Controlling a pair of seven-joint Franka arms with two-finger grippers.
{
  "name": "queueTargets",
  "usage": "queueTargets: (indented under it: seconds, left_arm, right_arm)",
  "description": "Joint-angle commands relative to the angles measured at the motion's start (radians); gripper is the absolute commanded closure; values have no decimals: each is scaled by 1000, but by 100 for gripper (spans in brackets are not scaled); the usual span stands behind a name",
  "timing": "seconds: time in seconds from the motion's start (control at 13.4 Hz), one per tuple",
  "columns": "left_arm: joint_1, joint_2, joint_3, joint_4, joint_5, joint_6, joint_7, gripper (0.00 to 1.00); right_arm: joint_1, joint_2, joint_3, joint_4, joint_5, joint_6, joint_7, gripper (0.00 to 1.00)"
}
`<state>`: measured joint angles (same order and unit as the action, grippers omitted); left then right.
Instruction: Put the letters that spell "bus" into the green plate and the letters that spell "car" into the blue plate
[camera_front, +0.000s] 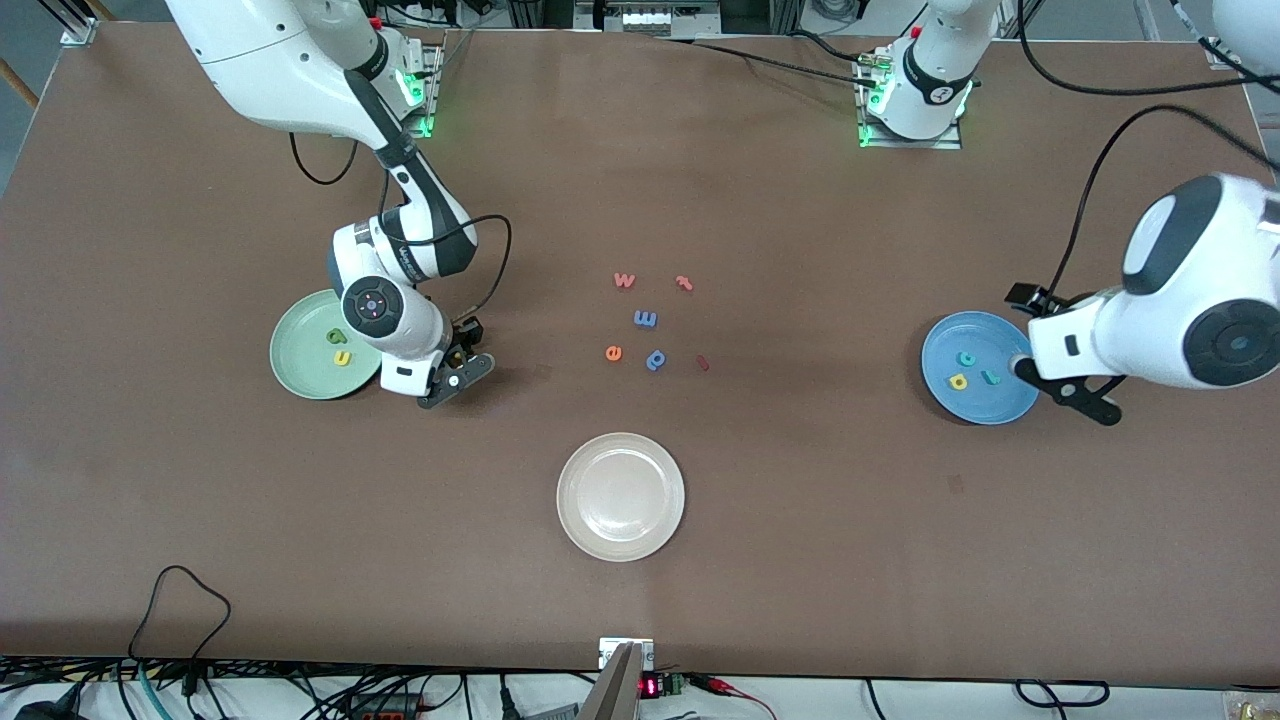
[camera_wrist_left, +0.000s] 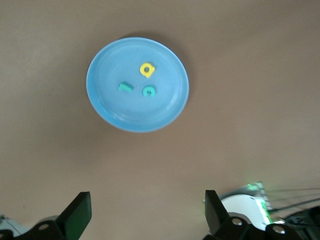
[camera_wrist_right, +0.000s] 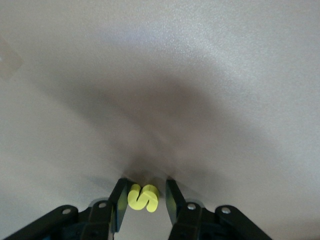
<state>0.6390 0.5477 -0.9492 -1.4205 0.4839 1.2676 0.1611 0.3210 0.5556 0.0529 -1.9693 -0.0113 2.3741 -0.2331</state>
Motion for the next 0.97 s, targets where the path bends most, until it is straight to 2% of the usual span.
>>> queueTargets:
  seconds: [0.0, 0.07, 0.15, 0.3, 0.6, 0.75, 0.9]
  left_arm:
    - [-5, 14, -48, 122, -17, -102, -110, 0]
    - [-37, -11, -31, 136, -16, -99, -109, 0]
    - [-103, -38, 56, 143, -21, -94, -113, 0]
    - [-224, -112, 267, 169, -162, -70, -113, 0]
    - [-484, -244, 747, 106, -440, 102, -107, 0]
    - [-571, -320, 866, 11, -462, 215, -107, 0]
    - [-634, -417, 935, -128, -459, 368, -118, 0]
  right_arm:
    - [7, -8, -2, -31, -13, 11, 20, 76]
    - [6, -8, -2, -31, -13, 11, 20, 83]
    - [6, -8, -4, -31, -13, 11, 20, 89]
    - [1, -13, -4, -31, -12, 10, 18, 95]
    - [-38, -72, -5, -29, -13, -9, 9, 95]
    - [-109, -133, -4, -29, -19, -73, 2, 95]
    - [-190, -189, -4, -31, -19, -154, -21, 95]
